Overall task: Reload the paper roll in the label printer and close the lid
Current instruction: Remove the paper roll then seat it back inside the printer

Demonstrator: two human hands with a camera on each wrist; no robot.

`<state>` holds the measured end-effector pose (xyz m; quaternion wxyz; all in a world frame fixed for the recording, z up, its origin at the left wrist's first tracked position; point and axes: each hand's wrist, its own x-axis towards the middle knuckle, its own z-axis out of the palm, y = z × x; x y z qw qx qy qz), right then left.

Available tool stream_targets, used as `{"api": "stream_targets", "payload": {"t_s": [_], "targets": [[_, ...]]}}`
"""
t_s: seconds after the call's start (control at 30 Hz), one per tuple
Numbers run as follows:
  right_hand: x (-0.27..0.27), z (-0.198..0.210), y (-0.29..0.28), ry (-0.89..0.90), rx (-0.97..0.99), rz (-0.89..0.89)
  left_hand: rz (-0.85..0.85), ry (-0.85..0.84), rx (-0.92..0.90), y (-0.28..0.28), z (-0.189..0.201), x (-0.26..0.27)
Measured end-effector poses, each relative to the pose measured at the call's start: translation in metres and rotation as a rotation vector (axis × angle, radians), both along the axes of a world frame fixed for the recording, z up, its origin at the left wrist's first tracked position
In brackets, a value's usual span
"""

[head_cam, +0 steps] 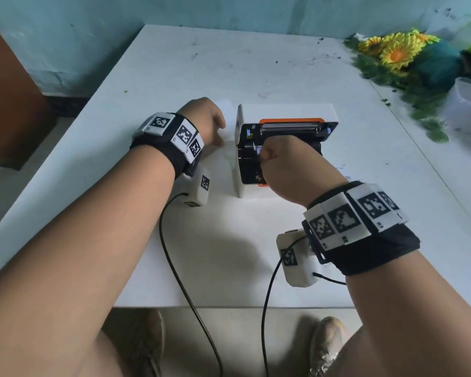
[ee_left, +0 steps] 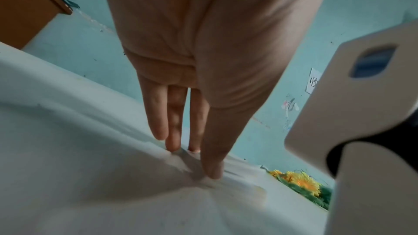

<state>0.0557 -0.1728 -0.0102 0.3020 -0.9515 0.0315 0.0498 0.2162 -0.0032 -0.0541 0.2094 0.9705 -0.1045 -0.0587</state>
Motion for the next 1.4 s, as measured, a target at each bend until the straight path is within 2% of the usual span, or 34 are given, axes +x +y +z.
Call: {"api": "stream_targets", "payload": {"t_s": [0.17,0.3,0.4,0.5,0.77,0.83,0.97,1.13,1.4], "targets": [[-0.001,0.0,0.0,0.001,0.038,-0.024,0.019,-0.04,0.003,0.0,0.007,-0.001],[-0.002,0.001,-0.004,0.001,0.097,-0.11,0.078,-0.044,-0.028,0.001,0.011,-0.008],[-0.004,0.001,-0.008,-0.005,0.088,-0.14,0.161,-0.082,-0.173,0.003,0.014,-0.009],[-0.005,0.001,-0.009,-0.002,0.097,-0.145,0.224,-0.07,-0.394,0.005,0.017,-0.011],[-0.007,-0.002,-0.014,-0.001,0.116,-0.153,0.251,0.012,-0.688,0.012,0.017,-0.011],[-0.006,-0.003,-0.013,-0.003,0.104,-0.145,0.246,0.005,-0.655,0.012,0.016,-0.011],[-0.008,-0.005,-0.01,0.009,0.054,-0.115,0.164,-0.032,-0.349,0.006,0.017,-0.007],[-0.009,-0.007,-0.006,-0.001,0.0,-0.089,0.031,0.061,-0.038,0.001,0.014,0.0],[-0.007,-0.007,-0.006,-0.006,-0.011,-0.104,0.024,0.039,-0.025,0.0,0.001,0.012]]}}
